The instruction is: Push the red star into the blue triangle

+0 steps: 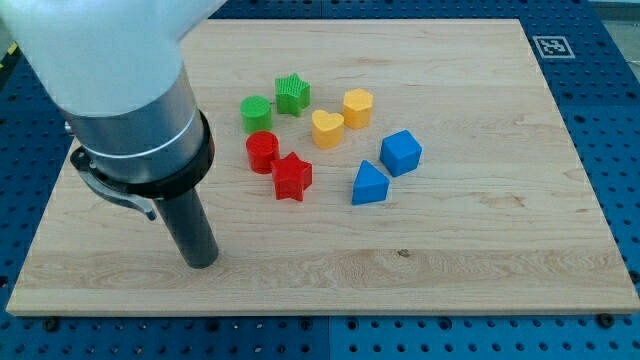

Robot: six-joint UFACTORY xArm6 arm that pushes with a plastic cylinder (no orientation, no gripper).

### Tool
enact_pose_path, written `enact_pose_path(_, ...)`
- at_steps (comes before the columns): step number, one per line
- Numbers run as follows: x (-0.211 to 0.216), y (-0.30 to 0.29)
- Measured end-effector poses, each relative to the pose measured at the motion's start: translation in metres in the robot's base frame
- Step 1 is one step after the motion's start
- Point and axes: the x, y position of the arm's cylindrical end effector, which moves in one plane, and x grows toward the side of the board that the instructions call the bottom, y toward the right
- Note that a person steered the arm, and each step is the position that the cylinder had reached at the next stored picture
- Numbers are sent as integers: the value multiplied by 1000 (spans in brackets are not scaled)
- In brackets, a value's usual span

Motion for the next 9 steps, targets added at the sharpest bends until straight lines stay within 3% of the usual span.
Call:
enact_pose_path(1, 0, 0)
enact_pose_path(3, -94, -1)
enact_pose_path(8, -99, 15)
enact_pose_path(9, -97, 69)
